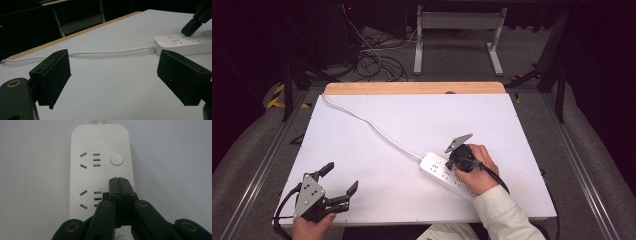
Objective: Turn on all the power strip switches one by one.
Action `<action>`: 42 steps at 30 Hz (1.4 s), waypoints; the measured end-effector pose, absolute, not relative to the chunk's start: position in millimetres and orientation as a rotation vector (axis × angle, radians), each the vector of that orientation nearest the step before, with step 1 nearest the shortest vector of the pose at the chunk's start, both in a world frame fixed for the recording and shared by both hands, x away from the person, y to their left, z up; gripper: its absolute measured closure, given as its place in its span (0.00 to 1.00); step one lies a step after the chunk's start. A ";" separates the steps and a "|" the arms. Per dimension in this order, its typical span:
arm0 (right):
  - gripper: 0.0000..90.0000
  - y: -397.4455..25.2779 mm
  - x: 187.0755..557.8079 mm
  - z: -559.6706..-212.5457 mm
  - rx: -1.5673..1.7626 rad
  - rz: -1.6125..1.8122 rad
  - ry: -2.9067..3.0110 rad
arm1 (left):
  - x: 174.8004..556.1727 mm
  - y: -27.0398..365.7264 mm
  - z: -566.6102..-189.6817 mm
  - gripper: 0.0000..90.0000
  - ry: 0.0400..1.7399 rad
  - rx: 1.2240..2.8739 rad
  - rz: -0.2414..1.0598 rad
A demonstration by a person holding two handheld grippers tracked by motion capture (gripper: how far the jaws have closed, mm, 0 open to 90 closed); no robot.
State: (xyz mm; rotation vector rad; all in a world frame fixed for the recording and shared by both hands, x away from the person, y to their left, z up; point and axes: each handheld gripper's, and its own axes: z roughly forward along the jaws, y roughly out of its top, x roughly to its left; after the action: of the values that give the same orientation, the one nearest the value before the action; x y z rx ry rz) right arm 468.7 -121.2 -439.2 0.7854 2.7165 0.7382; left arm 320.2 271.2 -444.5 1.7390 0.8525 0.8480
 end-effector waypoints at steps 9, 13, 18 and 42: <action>1.00 -120.7 468.0 -440.1 0.801 0.731 2.710 | 320.1 271.0 -444.4 0.13 0.851 1.740 0.853; 1.00 -121.4 467.2 -439.8 0.807 0.693 2.701 | 320.3 271.0 -444.3 0.13 0.848 1.743 0.859; 1.00 -121.7 466.7 -439.7 0.803 0.672 2.652 | 320.5 270.9 -444.2 0.13 0.843 1.744 0.860; 1.00 -127.6 455.2 -407.8 0.717 1.017 2.517 | 320.2 271.0 -444.0 0.13 0.852 1.737 0.863</action>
State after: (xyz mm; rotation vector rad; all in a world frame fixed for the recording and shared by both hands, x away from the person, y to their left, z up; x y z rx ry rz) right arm 455.2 -127.6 -407.8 0.7168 2.5167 1.0172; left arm 320.2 271.0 -444.0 1.7368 0.8524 0.8630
